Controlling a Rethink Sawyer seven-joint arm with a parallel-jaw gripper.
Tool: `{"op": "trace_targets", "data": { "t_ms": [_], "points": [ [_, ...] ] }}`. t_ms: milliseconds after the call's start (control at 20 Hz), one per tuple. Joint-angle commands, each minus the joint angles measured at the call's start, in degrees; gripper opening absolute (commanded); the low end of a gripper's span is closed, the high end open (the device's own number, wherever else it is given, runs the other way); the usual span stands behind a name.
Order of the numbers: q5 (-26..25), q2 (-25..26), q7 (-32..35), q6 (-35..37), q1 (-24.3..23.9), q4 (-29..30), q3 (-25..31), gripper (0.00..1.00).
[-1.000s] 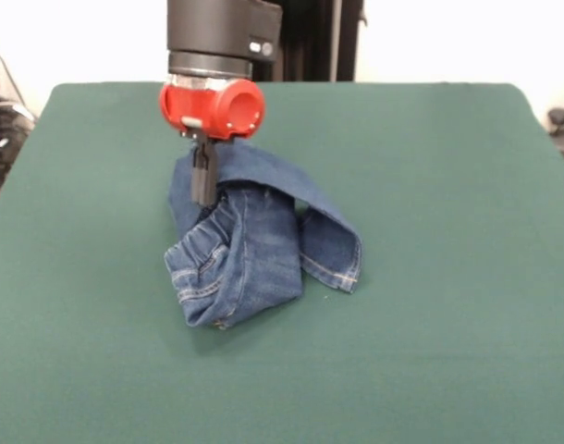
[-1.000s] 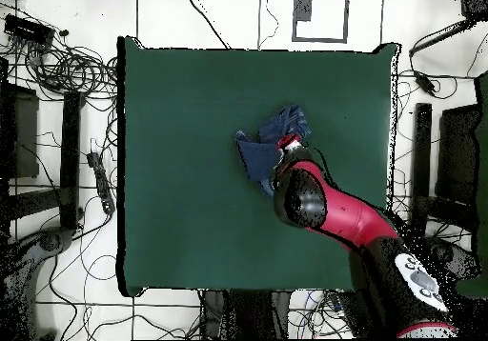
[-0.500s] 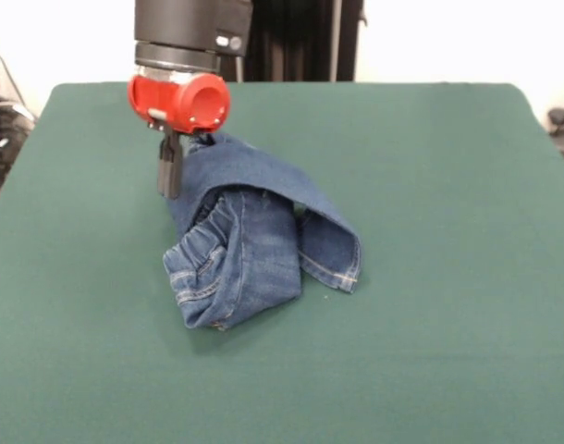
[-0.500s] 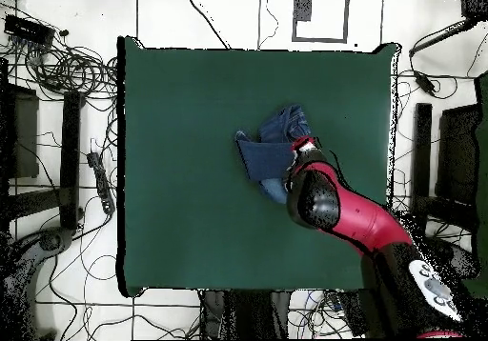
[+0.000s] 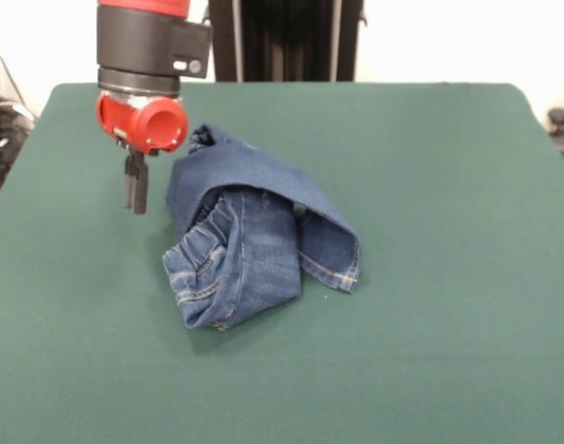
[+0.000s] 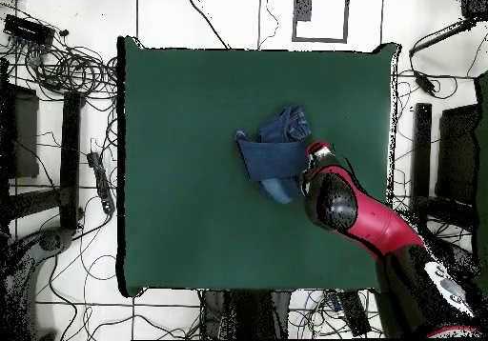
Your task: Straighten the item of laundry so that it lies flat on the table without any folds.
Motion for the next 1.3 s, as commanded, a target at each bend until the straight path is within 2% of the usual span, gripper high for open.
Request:
{"op": "trace_targets", "data": {
  "t_ms": [50,250,500,1000,1300],
  "points": [
    [-2.6,5.3,6.4,-2.6,-0.5,0.2,9.3,1.0],
    [-1.8,4.5,8.5,-5.9,1.4,0.9,7.3,1.0],
    [-1.2,1.3,11.1,-7.4,0.8,4.8,8.8,1.0],
    [-0.5,-1.3,14.4,-11.8,-1.3,7.9,12.7,1.0],
    [0.1,0.5,14.6,-14.8,-0.8,7.4,13.2,1.0]
  ]
}}
